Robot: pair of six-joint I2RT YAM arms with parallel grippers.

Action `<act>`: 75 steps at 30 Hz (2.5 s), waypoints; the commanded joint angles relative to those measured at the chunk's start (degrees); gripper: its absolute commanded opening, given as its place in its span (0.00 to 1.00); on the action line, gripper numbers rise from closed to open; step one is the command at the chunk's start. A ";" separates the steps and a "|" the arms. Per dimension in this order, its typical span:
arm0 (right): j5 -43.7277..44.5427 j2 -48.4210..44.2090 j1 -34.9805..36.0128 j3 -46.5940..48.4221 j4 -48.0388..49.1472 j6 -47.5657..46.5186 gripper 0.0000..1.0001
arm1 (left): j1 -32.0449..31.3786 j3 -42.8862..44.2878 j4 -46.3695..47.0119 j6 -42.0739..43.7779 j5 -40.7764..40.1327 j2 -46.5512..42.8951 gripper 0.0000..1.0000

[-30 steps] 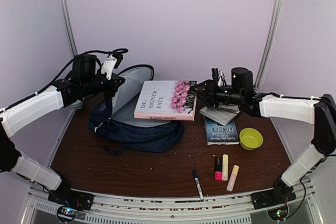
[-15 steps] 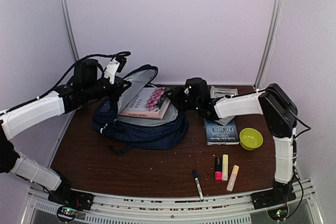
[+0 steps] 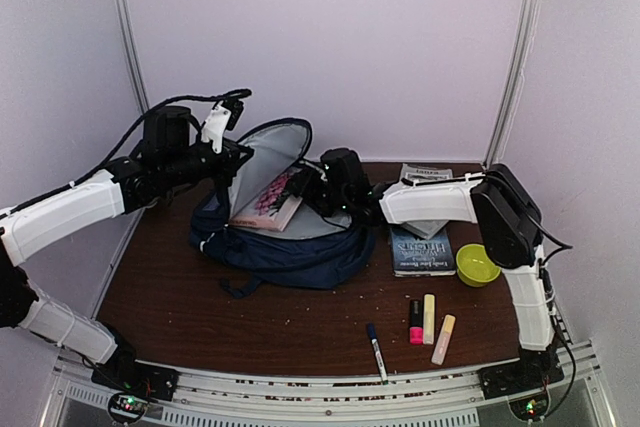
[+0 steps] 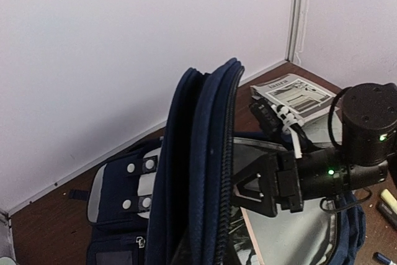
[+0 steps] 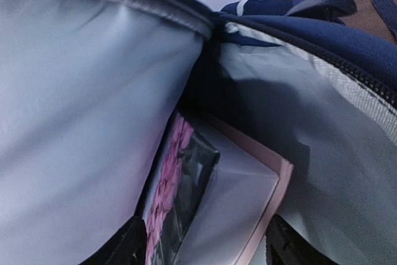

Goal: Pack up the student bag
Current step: Place the book in the largest pocket of the bag, then adjust the book.

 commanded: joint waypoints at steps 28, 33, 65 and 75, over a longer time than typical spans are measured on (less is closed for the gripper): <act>-21.43 -12.95 -45.79 -10.82 -28.94 -24.62 0.94 | 1.38 3.56 6.70 -2.01 -5.65 1.17 0.00; -21.58 -11.73 -45.37 -12.30 -28.76 -26.20 0.75 | 1.44 4.18 6.62 -1.85 -5.15 2.73 0.00; -27.81 -24.74 -37.43 -24.42 -36.57 -36.13 0.00 | 1.43 2.84 7.87 0.86 -6.42 1.54 0.00; -18.75 -31.94 -35.51 -29.13 -45.29 -39.73 0.76 | 1.38 2.15 8.33 1.38 -6.69 0.85 0.00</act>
